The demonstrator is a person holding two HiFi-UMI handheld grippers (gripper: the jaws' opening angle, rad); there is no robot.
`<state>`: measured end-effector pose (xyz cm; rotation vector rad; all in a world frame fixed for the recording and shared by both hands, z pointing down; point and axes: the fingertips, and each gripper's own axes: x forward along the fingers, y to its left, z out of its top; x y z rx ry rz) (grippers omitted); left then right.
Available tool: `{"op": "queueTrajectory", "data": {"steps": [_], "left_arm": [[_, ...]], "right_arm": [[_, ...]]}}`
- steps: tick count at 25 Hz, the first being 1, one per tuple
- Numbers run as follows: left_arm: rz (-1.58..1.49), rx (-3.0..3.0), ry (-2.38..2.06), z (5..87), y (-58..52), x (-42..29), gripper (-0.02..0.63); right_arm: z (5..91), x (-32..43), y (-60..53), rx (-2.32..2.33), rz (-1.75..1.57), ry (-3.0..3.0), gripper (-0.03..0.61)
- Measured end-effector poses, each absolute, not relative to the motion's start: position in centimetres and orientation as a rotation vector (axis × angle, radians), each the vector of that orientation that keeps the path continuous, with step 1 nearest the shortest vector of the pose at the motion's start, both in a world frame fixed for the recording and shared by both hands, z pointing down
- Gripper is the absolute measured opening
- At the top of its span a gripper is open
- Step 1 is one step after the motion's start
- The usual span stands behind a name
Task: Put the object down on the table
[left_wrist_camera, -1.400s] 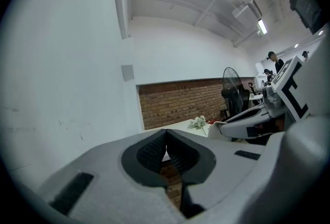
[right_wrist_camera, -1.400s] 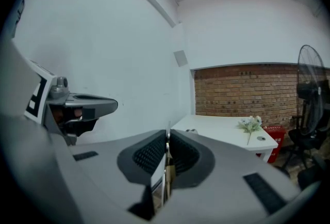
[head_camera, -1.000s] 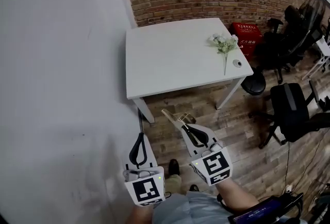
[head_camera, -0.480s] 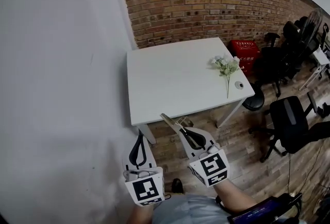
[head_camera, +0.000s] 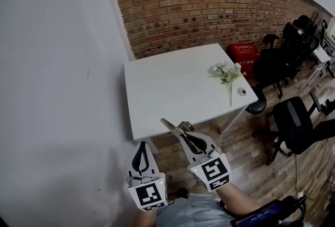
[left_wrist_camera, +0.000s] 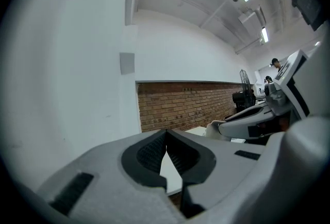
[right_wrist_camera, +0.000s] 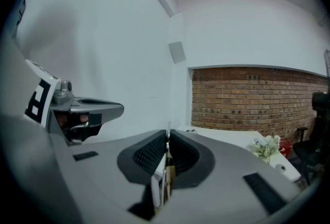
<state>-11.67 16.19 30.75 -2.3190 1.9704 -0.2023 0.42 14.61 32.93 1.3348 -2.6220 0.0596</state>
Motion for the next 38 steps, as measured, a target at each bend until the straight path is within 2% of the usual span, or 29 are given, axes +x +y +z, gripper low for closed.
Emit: {"op": "queueTrajectory", "data": {"steps": [13,24,38], "left_arm": [[-0.282,-2.374,1.987,33.8,10.9,-11.0,0.009],[-0.380,-2.353,2.034,35.5,0.0,-10.3,0.009],[-0.367,-2.216,2.086,31.9,-10.8,-8.5,0.009]], "right_arm": [[35.5,1.1,9.1,1.351,0.143,-2.604,0.029],[37.4,2.0,-2.7,1.303,0.238,-2.623,0.029],[35.3,2.6,-15.3,1.206,0.207,-2.732,0.029]]}}
